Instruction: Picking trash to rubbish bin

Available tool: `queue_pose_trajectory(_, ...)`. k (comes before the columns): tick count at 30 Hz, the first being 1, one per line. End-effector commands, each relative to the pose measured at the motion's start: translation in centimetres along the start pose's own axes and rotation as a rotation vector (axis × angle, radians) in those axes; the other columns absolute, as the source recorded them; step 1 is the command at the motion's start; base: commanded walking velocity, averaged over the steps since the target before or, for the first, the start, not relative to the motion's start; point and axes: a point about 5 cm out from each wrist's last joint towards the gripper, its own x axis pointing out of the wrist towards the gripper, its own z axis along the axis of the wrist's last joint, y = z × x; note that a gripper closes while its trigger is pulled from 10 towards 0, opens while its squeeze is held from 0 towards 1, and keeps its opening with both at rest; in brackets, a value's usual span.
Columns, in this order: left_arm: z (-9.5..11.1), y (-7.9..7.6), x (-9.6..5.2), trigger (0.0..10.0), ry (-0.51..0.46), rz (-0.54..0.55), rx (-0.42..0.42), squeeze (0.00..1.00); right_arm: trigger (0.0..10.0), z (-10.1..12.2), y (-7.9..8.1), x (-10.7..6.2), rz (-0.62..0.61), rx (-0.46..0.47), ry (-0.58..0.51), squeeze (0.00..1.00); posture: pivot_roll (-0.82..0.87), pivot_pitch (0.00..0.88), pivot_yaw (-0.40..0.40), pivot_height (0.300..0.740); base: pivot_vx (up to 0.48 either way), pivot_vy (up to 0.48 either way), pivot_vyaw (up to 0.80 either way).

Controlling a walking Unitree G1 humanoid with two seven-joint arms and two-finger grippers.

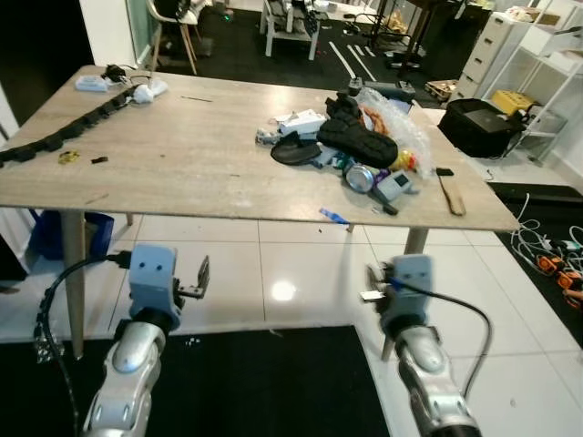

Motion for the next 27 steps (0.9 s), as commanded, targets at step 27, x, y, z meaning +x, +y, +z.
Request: queue_pose_trajectory(27,2.2,-1.2,0.6,10.0,-0.052,-0.057,-0.029,0.0,10.0,3.0,-0.5,0.6,0.016,-0.093,-0.099,0.0,0.0,0.078,-0.081,0.74,0.284,0.0,-0.23)
